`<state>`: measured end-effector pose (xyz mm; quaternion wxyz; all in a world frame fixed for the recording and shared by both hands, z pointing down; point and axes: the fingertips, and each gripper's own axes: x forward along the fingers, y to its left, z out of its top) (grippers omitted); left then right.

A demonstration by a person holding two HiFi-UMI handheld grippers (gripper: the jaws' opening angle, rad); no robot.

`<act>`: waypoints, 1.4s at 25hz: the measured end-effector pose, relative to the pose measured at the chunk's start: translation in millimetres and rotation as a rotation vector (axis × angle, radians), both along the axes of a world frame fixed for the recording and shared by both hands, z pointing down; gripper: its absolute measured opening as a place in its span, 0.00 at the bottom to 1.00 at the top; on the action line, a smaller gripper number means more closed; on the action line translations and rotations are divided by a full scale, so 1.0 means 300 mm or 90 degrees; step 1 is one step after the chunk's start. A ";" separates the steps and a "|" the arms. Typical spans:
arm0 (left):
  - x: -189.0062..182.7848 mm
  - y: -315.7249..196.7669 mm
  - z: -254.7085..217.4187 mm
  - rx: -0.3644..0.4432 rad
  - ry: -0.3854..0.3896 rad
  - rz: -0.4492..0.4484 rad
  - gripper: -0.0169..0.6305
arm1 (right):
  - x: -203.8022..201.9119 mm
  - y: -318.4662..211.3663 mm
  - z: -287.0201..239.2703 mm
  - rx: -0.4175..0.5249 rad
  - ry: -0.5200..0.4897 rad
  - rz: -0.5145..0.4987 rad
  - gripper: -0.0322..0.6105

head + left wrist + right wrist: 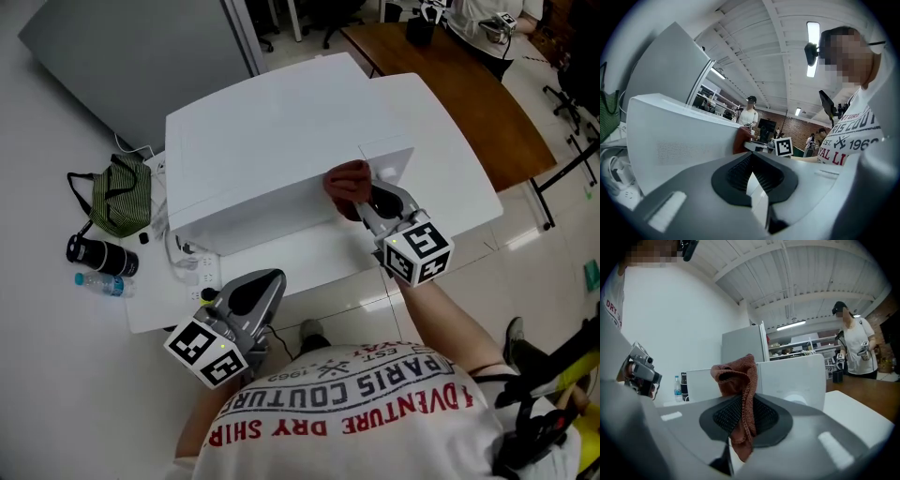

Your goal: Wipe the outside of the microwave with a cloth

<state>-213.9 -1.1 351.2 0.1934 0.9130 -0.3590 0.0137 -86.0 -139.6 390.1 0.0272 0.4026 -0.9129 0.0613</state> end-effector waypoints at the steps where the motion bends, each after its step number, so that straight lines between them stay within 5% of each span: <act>1: 0.007 -0.002 0.001 -0.001 -0.001 0.003 0.04 | 0.019 -0.005 0.001 0.001 0.000 0.007 0.13; 7: 0.018 0.001 0.003 -0.006 -0.003 0.010 0.04 | 0.060 -0.009 0.007 -0.006 -0.006 0.026 0.12; 14: -0.050 0.027 0.016 -0.008 -0.002 -0.021 0.04 | -0.027 0.079 -0.021 0.029 -0.034 -0.050 0.12; 26: -0.449 0.168 0.087 -0.038 0.018 -0.196 0.04 | -0.743 0.361 0.182 -0.030 0.011 -0.355 0.12; 35: -0.693 0.282 0.126 -0.062 0.014 -0.308 0.04 | -0.997 0.332 0.285 -0.031 0.042 -0.387 0.12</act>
